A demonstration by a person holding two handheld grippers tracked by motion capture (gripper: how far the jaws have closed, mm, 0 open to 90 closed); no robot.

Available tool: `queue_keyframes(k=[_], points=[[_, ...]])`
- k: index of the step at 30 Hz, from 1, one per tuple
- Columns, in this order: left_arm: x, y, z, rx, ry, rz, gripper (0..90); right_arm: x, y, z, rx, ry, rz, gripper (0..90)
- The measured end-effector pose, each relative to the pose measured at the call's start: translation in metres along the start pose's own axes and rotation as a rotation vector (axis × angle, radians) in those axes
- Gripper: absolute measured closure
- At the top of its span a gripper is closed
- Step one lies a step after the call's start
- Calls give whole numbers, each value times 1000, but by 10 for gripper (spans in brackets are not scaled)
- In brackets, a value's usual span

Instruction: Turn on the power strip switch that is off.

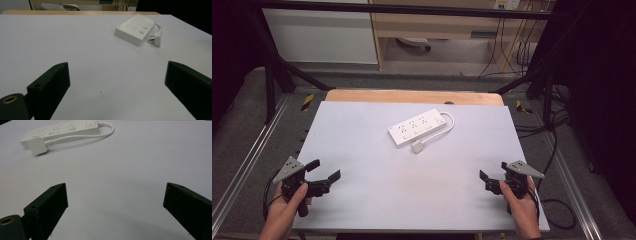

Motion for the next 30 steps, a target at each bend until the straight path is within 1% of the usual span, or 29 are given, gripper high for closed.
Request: queue_keyframes(k=[3, 6, 7, 11, 14, 18, 22, 24, 25, 29, 30], points=[[0, 1, 0, -3, -11, -5, 59, 0, 2, -1, -8, 1, -10, 60], [1, 0, 1, -2, -5, -13, 59, -3, 1, -1, -12, -4, -2, 55], [3, 0, 1, -15, -3, -27, 59, -4, 1, -1, -14, -4, 5, 53], [5, -1, 1, -18, -7, -36, 60, -8, 0, -2, -16, -4, 14, 47], [6, -2, 2, -13, -6, -37, 60, -9, 1, -4, -17, -9, 2, 41], [7, -2, 1, -16, -10, -39, 61, -12, 3, -8, -36, -18, -19, 38], [7, -2, 0, -15, -13, -38, 61, -14, 9, -13, -76, -18, -28, 34], [7, -2, 0, -15, -12, -38, 62, -15, 11, -14, -83, -14, -26, 34], [7, -2, 0, -14, -6, -39, 62, -16, 13, -16, -99, -11, -25, 32], [8, -2, 0, -14, 0, -43, 62, -19, 16, -16, -101, -18, -28, 31], [8, -2, 0, -14, 3, -46, 62, -22, 18, -14, -93, -25, -33, 32]])
Point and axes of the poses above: each handheld gripper's, and its own axes: y roughly forward along the jaws, x roughly out of its underside, z roughly to its right, the point moved 8 cm from there along y, roughly forward along the jaws, and after that the axes turned 6 degrees about -x, right-handed, at the moved point
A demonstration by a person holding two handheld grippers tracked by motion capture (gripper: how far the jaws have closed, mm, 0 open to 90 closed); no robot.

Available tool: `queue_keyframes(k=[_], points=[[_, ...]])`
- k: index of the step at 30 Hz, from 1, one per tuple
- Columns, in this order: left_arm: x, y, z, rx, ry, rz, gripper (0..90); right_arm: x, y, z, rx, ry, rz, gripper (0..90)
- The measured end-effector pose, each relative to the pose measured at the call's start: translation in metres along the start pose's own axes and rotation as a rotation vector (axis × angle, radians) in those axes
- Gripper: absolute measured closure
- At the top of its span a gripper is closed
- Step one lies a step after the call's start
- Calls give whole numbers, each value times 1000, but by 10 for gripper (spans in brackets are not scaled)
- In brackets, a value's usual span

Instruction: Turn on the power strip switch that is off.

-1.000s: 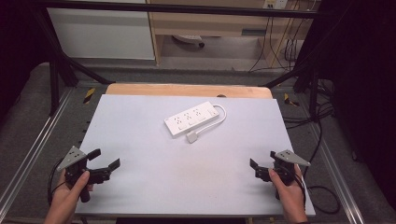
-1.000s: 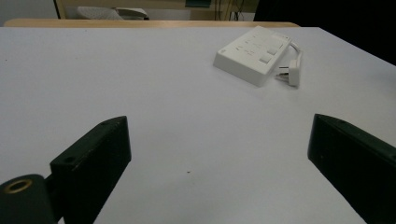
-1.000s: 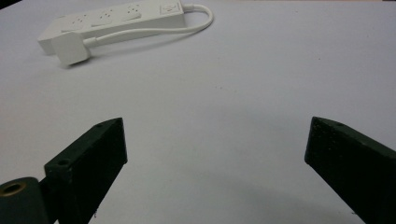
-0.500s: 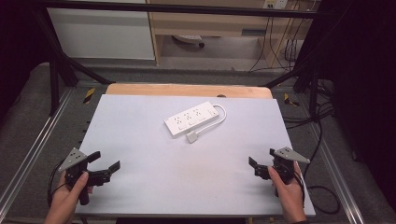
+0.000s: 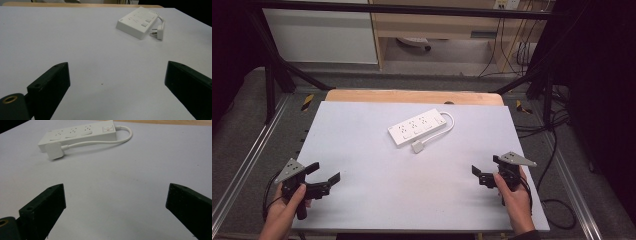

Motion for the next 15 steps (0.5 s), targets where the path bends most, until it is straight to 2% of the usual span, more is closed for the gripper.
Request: queue_keyframes(k=[6, 15], points=[[1, 0, 0, 0, -5, -2, 62, -10, 4, 2, 6, -8, 7, 32], [2, 0, 0, 3, -2, -7, 60, -22, 13, -4, -11, -34, -5, 32]])
Point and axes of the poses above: each handheld gripper's, and its own axes: y roughly forward along the jaws, x roughly out of its underside, z roughly to its right, the point moved 8 cm from there along y, roughly forward along the jaws, and after that the axes turned 6 degrees about -x, right-handed, at the moved point
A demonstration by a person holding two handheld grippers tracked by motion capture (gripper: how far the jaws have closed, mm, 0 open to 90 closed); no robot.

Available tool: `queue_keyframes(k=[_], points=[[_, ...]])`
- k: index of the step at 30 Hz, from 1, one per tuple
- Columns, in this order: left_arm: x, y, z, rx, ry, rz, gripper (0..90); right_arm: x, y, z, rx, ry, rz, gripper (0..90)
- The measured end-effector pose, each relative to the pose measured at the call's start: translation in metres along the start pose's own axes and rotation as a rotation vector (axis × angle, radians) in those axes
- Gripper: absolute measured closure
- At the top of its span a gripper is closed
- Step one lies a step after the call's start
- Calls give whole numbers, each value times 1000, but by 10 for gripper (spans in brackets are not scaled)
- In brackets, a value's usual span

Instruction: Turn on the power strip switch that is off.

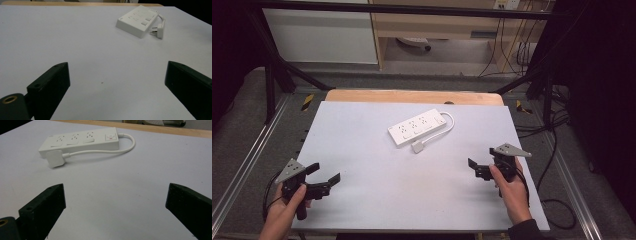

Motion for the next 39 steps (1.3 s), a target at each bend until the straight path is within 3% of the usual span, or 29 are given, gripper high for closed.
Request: queue_keyframes(k=[24, 39], points=[[3, 2, 1, 3, 8, -18, 60, -53, 30, -13, -18, -26, 21, 45], [4, 3, 2, 5, 18, -24, 60, -69, 48, -10, -4, -18, 54, 63]])
Point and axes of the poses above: each handheld gripper's, and its own axes: y roughly forward along the jaws, x roughly out of its underside, z roughly to its right, the point moved 8 cm from there along y, roughly forward along the jaws, and after that the axes turned 6 degrees about -x, right-handed, at the moved point
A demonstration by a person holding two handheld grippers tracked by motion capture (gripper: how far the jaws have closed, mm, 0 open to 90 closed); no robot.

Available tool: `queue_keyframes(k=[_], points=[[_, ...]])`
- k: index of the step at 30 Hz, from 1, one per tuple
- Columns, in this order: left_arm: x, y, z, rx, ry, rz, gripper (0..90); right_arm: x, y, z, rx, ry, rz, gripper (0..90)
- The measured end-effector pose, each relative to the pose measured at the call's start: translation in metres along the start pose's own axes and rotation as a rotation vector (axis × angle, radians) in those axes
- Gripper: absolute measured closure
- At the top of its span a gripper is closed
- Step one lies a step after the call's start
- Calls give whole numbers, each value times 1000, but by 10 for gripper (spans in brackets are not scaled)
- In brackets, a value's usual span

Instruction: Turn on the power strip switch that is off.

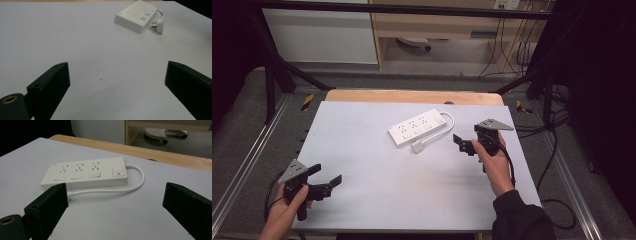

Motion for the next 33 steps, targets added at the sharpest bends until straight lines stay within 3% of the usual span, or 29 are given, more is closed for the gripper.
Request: queue_keyframes(k=[10, 33], points=[[1, 0, 0, -3, 3, -5, 60, -12, 14, 5, 56, -4, 17, 41], [3, 2, 0, 2, 0, -16, 60, -36, 47, 18, 58, 41, 45, 63]])
Point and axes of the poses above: each handheld gripper's, and its own axes: y roughly forward along the jaws, x roughly out of its underside, z roughly to its right, the point moved 8 cm from there along y, roughly forward along the jaws, and after that the axes turned 6 degrees about -x, right-handed, at the moved point
